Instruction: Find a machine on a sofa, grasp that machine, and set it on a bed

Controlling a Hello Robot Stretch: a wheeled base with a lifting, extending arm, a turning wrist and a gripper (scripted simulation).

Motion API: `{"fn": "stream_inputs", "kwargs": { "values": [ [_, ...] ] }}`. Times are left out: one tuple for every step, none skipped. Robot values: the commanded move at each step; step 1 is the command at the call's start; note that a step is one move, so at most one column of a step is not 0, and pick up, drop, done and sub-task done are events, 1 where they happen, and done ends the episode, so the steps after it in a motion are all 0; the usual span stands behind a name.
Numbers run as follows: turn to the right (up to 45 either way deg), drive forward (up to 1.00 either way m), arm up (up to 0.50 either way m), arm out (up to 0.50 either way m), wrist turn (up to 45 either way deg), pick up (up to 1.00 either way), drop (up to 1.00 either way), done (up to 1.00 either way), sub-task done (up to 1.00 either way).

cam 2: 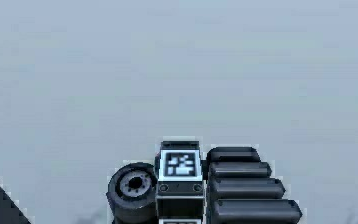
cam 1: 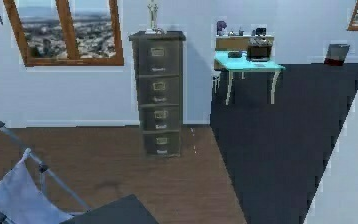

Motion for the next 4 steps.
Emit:
{"fn": "stream_inputs", "kwargs": {
  "values": [
    [0.0, 0.75, 0.00, 0.00, 0.0, 0.00, 0.00, 0.00, 0.00],
    [45.0, 0.00, 0.00, 0.00, 0.0, 0.00, 0.00, 0.00, 0.00],
    [12.0, 0.00, 0.00, 0.00, 0.0, 0.00, 0.00, 0.00, 0.00],
    [0.0, 0.40, 0.00, 0.00, 0.0, 0.00, 0.00, 0.00, 0.00]
  ]
}}
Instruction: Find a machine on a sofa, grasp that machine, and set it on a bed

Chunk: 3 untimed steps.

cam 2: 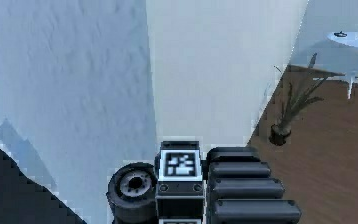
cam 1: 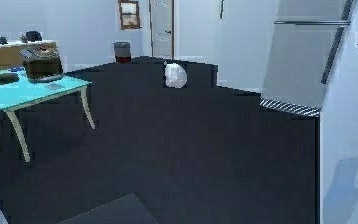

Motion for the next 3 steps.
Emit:
{"fn": "stream_inputs", "kwargs": {
  "values": [
    [-12.0, 0.00, 0.00, 0.00, 0.0, 0.00, 0.00, 0.00, 0.00],
    [0.0, 1.00, 0.00, 0.00, 0.0, 0.00, 0.00, 0.00, 0.00],
    [0.0, 1.00, 0.00, 0.00, 0.0, 0.00, 0.00, 0.00, 0.00]
  ]
}}
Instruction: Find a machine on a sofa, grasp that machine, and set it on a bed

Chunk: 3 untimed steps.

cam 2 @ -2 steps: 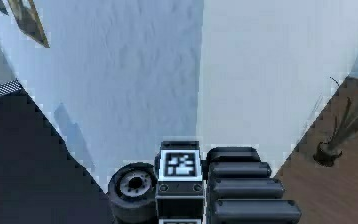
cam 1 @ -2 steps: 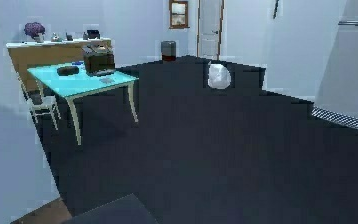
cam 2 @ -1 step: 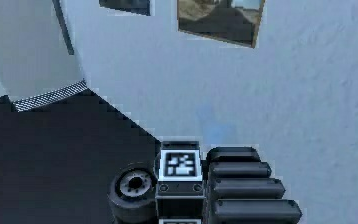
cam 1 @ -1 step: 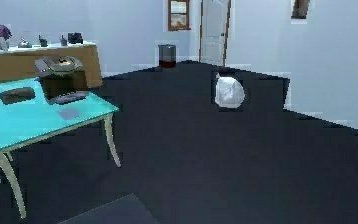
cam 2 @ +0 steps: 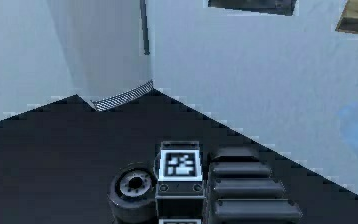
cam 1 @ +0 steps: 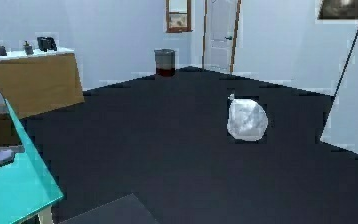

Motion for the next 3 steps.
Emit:
{"fn": "stream_inputs", "kwargs": {
  "values": [
    [0.0, 0.55, 0.00, 0.00, 0.0, 0.00, 0.00, 0.00, 0.00],
    [0.0, 1.00, 0.00, 0.00, 0.0, 0.00, 0.00, 0.00, 0.00],
    [0.0, 1.00, 0.00, 0.00, 0.0, 0.00, 0.00, 0.00, 0.00]
  ]
}}
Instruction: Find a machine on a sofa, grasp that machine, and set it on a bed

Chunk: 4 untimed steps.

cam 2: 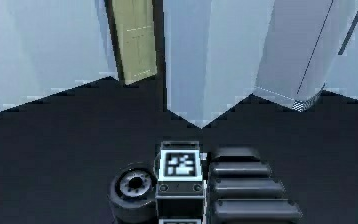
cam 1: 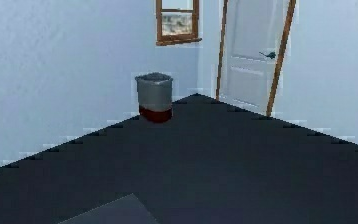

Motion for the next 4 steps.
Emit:
{"fn": "stream_inputs", "kwargs": {
  "values": [
    [-12.0, 0.00, 0.00, 0.00, 0.0, 0.00, 0.00, 0.00, 0.00],
    [0.0, 0.10, 0.00, 0.00, 0.0, 0.00, 0.00, 0.00, 0.00],
    [45.0, 0.00, 0.00, 0.00, 0.0, 0.00, 0.00, 0.00, 0.00],
    [9.0, 0.00, 0.00, 0.00, 0.0, 0.00, 0.00, 0.00, 0.00]
  ]
}}
